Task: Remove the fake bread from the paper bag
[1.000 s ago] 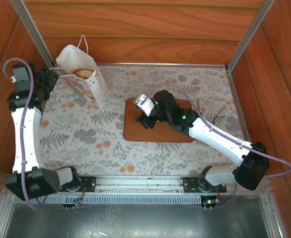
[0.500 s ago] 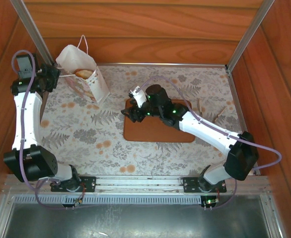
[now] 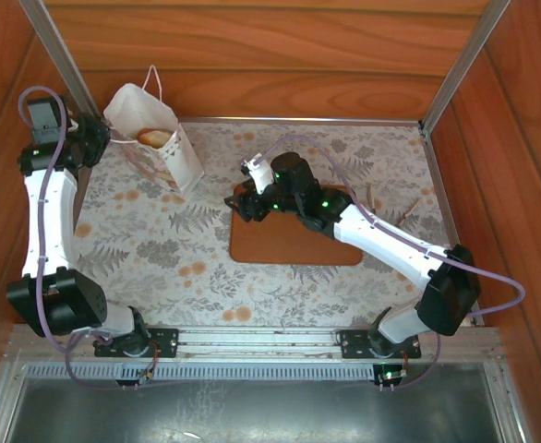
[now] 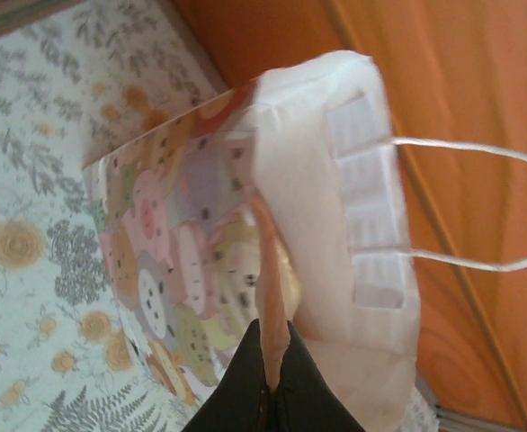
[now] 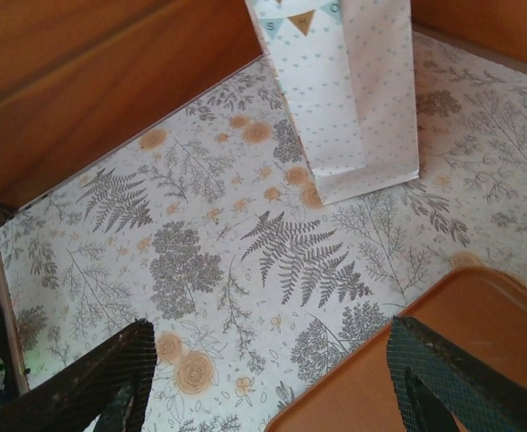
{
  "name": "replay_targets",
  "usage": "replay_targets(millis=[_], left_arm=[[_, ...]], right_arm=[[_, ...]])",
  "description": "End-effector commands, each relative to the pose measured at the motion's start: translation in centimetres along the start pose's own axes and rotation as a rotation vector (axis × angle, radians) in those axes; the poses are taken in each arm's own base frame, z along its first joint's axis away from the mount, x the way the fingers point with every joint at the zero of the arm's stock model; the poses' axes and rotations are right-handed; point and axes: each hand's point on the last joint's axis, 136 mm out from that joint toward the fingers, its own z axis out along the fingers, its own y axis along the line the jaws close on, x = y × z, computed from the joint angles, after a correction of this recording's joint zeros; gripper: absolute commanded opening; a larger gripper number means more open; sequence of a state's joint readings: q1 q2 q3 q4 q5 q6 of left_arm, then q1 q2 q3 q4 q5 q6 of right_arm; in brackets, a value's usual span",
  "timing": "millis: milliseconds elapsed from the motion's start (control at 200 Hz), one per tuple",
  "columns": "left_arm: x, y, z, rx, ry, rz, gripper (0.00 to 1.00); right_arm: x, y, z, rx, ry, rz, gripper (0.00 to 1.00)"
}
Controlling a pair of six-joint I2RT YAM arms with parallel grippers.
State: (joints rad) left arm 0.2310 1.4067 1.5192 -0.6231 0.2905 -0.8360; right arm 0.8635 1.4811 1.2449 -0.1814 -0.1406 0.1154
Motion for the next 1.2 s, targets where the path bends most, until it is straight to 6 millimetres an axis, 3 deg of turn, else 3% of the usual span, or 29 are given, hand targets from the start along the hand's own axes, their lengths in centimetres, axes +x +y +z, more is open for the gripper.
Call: replay_targets(millis=[0, 165, 475, 590, 800, 830, 910, 1194], left_arm=[[-0.5, -4.3, -4.1, 0.162, -0.025, 0.262, 0.0], [-0.3, -5.8, -7.1, 0.22, 0.019, 0.398, 0.0], [2.3, -5.4, -8.4, 0.179, 0.22, 0.588, 0.0], [4.8, -5.2, -8.3, 0.183, 0.324, 0.681, 0.0], [10.5, -4.3, -7.6, 0.146, 0.516, 0.888, 0.0], [11.0, -4.3, -7.6, 0.152, 0.528, 0.9, 0.0], [11.8, -4.5, -7.9, 0.17, 0.545, 0.92, 0.0], [12.4, -5.6, -9.3, 0.206, 0.525, 0.95, 0.0]], right_arm=[[-0.7, -0.7, -0.5, 0.003, -0.008, 0.097, 0.72], [-1.3, -1.2, -0.9, -0.055, 0.006, 0.255, 0.7], [-3.0, -1.0, -1.3, -0.194, 0.024, 0.446, 0.68], [-2.9, -1.1, -0.7, -0.225, 0.042, 0.49, 0.68], [-1.0, -1.6, 1.5, -0.28, 0.136, 0.637, 0.68], [-0.1, -2.0, 2.6, -0.285, 0.172, 0.669, 0.68], [-0.1, -2.7, 3.4, -0.294, 0.189, 0.715, 0.69], [-0.7, -9.5, 4.7, -0.075, 0.22, 0.887, 0.74]])
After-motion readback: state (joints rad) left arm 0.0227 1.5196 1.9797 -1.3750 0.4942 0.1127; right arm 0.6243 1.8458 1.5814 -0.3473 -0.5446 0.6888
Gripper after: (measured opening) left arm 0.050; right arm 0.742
